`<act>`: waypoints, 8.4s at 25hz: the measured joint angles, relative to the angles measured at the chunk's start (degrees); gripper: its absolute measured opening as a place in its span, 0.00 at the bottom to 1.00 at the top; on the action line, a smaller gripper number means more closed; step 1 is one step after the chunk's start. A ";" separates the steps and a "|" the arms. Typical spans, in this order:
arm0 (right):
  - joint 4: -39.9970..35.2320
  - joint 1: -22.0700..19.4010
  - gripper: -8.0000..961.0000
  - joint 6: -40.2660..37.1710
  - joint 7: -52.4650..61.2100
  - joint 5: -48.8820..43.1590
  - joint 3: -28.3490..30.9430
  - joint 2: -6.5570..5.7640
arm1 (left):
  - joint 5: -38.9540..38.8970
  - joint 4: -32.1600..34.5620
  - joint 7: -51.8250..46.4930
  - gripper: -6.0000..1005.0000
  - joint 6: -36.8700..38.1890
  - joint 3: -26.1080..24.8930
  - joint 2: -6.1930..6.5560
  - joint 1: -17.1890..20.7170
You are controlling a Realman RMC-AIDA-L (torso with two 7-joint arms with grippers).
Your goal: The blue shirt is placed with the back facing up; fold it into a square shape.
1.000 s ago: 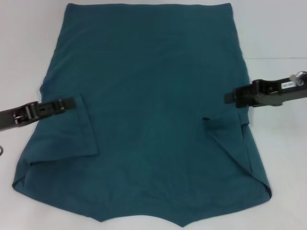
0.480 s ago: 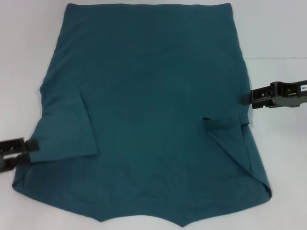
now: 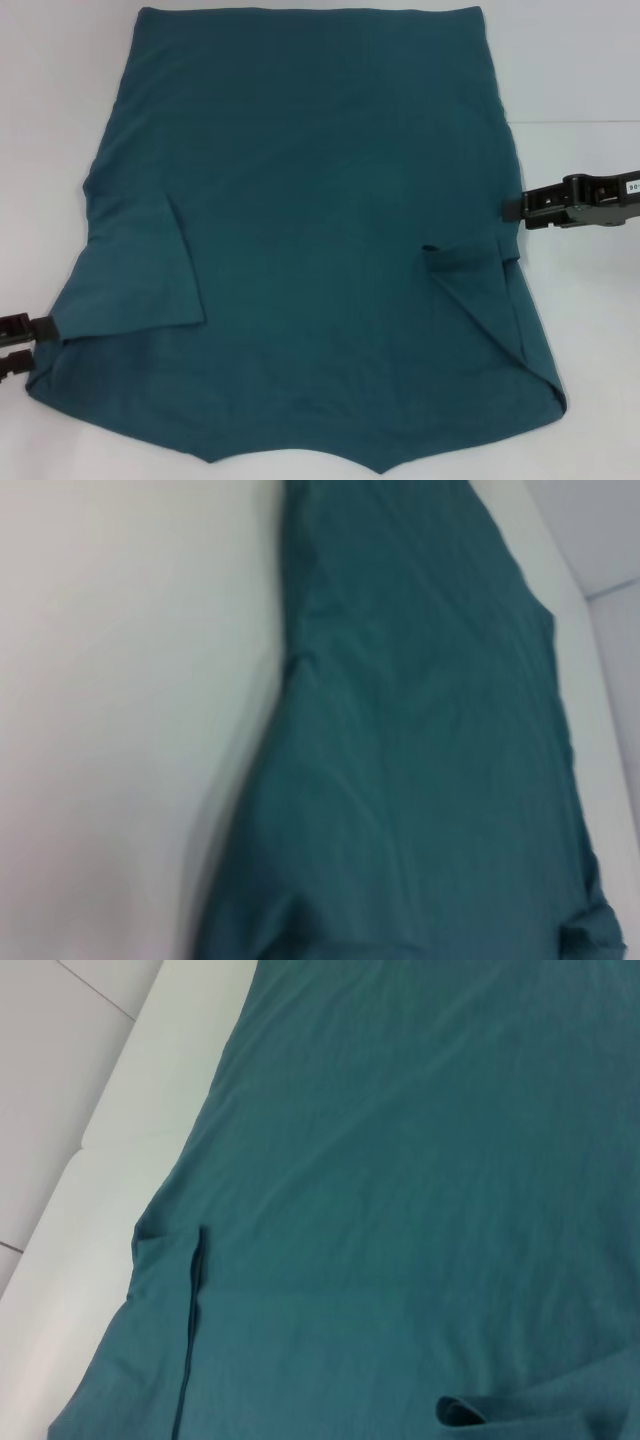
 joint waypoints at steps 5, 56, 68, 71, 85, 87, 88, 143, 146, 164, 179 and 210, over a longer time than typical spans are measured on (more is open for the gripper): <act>0.00 -0.34 0.55 0.00 0.01 -0.06 0.02 0.00 | 2.10 0.03 -1.84 0.66 -2.48 -0.48 -0.02 0.17; 0.01 -1.41 0.55 0.31 -0.04 0.05 1.37 -0.22 | 2.92 -10.55 -4.16 0.68 -11.22 0.67 -0.10 -2.38; 0.01 -1.89 0.55 0.30 -0.06 0.11 2.03 -0.36 | 2.81 -11.48 -4.16 0.67 -11.03 0.85 0.10 -3.16; 0.01 -1.96 0.55 0.31 -0.05 0.11 2.13 -0.36 | 2.74 -11.32 -4.28 0.66 -10.59 0.60 0.12 -2.43; 0.01 -1.96 0.55 0.19 -0.06 0.09 2.75 -0.36 | 2.68 -11.16 -4.04 0.63 -5.71 0.00 -0.38 -0.71; 0.01 -1.96 0.55 0.24 -0.05 0.09 2.86 -0.36 | 2.68 -11.16 -3.98 0.63 -5.45 -0.08 -0.49 -0.38; 0.01 -1.96 0.55 0.28 -0.05 0.09 2.91 -0.37 | 2.68 -11.16 -3.95 0.62 -5.50 -0.24 -0.53 -0.32; -0.65 -4.31 0.60 -10.22 -0.60 -2.68 3.52 -4.26 | -0.98 -11.34 4.46 0.01 -6.38 -1.40 -0.43 -1.52; -0.71 -4.58 0.61 -12.23 -0.83 -4.46 3.49 -4.38 | -1.00 -11.54 4.48 0.01 -6.88 -1.13 -0.39 -2.11; -0.19 -6.12 0.67 -7.96 -9.01 -2.14 9.59 0.59 | -0.90 -11.78 4.56 0.01 -8.19 -0.04 -0.38 -3.12; -0.50 -4.89 0.72 -12.44 -1.99 -9.30 5.45 -1.51 | -0.83 -11.78 4.64 0.01 -8.42 0.02 -0.45 -3.29; -0.12 -3.93 0.68 -7.13 -2.41 -16.08 -1.48 3.30 | -0.60 -11.87 4.31 0.01 -9.05 0.02 -0.62 -3.73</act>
